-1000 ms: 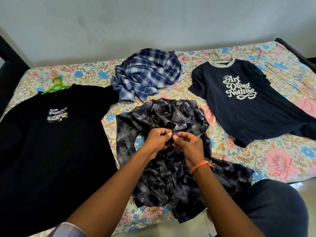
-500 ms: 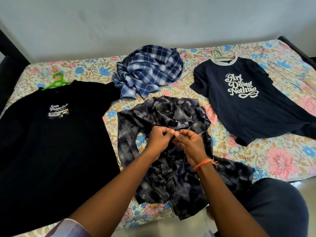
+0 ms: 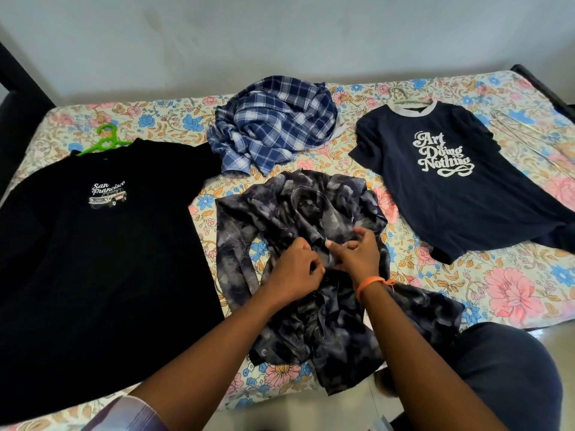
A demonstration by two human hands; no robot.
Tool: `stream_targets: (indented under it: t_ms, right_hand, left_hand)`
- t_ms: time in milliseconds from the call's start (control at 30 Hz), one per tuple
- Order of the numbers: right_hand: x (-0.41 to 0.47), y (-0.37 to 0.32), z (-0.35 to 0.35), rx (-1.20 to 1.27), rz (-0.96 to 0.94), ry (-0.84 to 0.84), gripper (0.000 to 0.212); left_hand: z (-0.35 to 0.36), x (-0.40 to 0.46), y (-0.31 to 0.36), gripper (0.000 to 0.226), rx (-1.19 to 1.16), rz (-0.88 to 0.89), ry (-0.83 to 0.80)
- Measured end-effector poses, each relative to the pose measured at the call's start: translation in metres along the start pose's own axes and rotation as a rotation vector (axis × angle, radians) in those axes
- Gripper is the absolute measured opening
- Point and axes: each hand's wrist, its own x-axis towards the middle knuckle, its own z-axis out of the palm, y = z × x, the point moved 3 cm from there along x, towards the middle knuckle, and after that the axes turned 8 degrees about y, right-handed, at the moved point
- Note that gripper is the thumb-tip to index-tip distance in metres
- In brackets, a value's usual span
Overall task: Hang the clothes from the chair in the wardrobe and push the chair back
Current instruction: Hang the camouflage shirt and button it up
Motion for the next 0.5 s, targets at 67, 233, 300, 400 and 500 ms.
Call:
stream_targets:
  t_ms: [67,233,300,400,500]
  right_hand:
    - [0.004,-0.001,0.002,-0.052,0.01,0.014,0.043]
    - [0.003,0.002,-0.005,0.175,0.114,-0.076,0.03]
    - [0.001,0.003,-0.009,0.213,0.107,-0.103,0.029]
    - [0.002,0.001,-0.02,0.148,0.044,-0.054,0.026]
    - [0.009,-0.004,-0.032,0.044,-0.096,0.077,0.02]
  left_hand:
    - [0.001,0.001,-0.003,0.022,0.002,0.008,-0.035]
    - [-0.016,0.022,-0.008,0.023,-0.02,-0.137,0.214]
    - [-0.021,0.034,-0.001,0.011,0.046,-0.013,0.196]
    - [-0.014,0.054,0.001,0.027,0.223,0.137,-0.07]
    - [-0.012,0.063,-0.006,0.021,0.278,0.162,-0.14]
